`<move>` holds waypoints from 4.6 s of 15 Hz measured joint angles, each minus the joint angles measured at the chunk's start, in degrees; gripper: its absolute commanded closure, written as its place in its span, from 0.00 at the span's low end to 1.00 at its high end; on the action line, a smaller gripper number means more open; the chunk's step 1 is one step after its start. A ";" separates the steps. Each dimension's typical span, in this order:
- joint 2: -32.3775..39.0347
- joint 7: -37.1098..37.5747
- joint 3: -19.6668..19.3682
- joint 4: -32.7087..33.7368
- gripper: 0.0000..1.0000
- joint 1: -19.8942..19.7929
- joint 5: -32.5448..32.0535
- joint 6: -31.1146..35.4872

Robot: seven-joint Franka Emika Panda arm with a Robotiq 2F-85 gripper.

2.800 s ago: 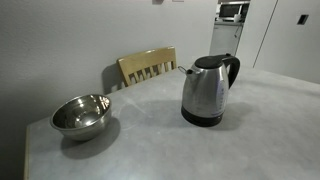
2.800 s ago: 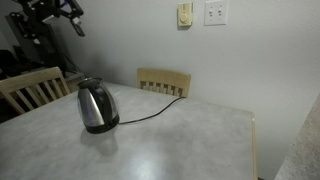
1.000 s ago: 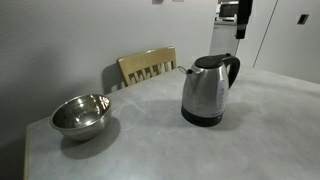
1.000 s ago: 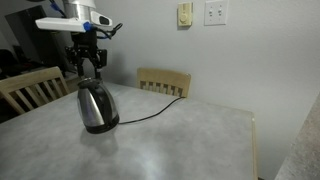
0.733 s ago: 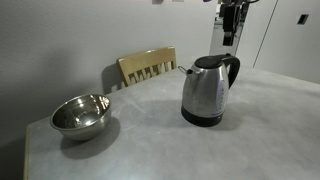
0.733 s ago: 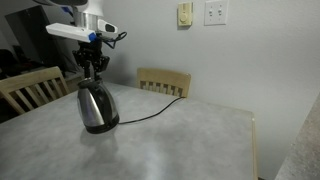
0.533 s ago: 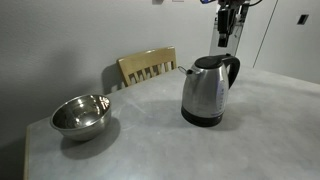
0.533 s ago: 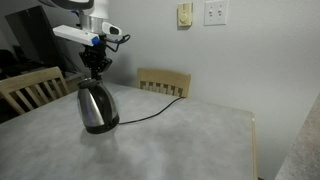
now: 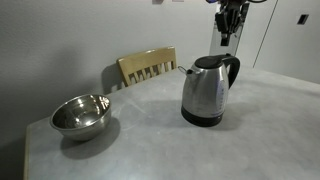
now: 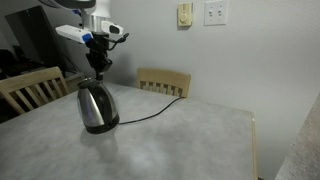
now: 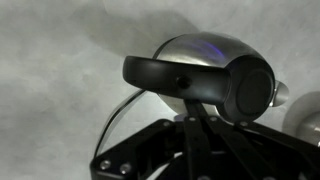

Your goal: Press the button on the handle of the kettle

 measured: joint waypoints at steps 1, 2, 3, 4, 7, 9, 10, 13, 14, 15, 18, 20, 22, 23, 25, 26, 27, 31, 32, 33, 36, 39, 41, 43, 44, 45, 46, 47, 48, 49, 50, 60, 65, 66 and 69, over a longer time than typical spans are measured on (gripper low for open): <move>0.00 1.86 0.00 -0.11 1.00 0.00 -0.45 -0.15; 0.01 3.53 0.00 -0.24 1.00 0.00 -0.79 -0.43; 0.01 4.86 0.00 -0.35 1.00 0.00 -0.90 -0.88; 0.02 5.93 0.00 -0.45 1.00 0.00 -0.91 -1.46; 0.11 7.41 0.01 -0.81 1.00 0.00 -0.87 -2.71; 0.40 7.46 0.01 -0.91 1.00 0.00 -0.83 -3.16; 0.67 7.46 0.01 -0.91 1.00 0.00 -0.75 -3.18; 1.05 7.46 0.01 -0.85 1.00 -0.04 -0.50 -3.18; 1.06 7.46 0.01 -0.84 1.00 -0.06 -0.44 -3.19; 1.15 7.39 0.01 -0.73 1.00 -0.08 -0.23 -3.47; 1.75 7.21 0.00 0.09 1.00 -0.18 -0.03 -4.51; 2.65 7.21 -0.02 1.31 1.00 -0.21 -0.12 -6.34; 4.00 7.27 -0.05 3.22 1.00 -0.30 -0.14 -9.37; 4.84 7.36 -0.05 4.34 1.00 -0.34 -0.14 -11.21; 6.80 7.72 -0.06 6.76 1.00 -0.35 -0.27 -14.88; 7.73 7.88 -0.07 8.02 1.00 -0.36 -0.36 -16.58; 8.59 8.08 -0.07 9.27 1.00 -0.36 -0.41 -18.13; 11.29 8.55 -0.07 13.18 1.00 -0.36 -0.61 -22.06; 11.64 8.55 -0.05 13.72 1.00 -0.35 -0.59 -22.40; 11.79 8.55 0.00 13.97 1.00 -0.35 -0.58 -22.45; 11.77 8.19 0.06 14.06 1.00 -0.32 -0.76 -22.42; 11.12 7.71 0.11 14.01 1.00 -0.07 -2.08 -22.42; 9.95 7.23 0.18 13.56 1.00 0.18 -3.79 -22.26; 8.11 6.46 0.31 12.74 1.00 0.40 -5.67 -22.12; 7.00 6.03 0.37 12.26 1.00 0.48 -6.45 -21.95; 5.90 5.62 0.42 11.69 1.00 0.54 -7.07 -21.72; 4.82 5.10 0.46 11.09 1.00 0.62 -7.62 -21.49; 3.77 4.55 0.49 10.51 1.00 0.70 -8.08 -21.26; 2.87 4.06 0.55 9.97 1.00 0.76 -8.48 -21.09; 2.03 3.59 0.60 9.44 1.00 0.82 -8.82 -20.89; 1.30 3.20 0.63 8.95 0.74 0.88 -9.07 -20.67; -2.88 1.59 1.11 5.12 0.12 1.00 -8.96 -17.09; -3.78 1.59 1.11 3.83 0.00 0.91 -7.59 -15.51; -3.83 1.59 1.11 3.71 0.00 0.91 -7.37 -15.19; -3.83 1.59 1.10 3.35 0.00 0.91 -6.73 -14.28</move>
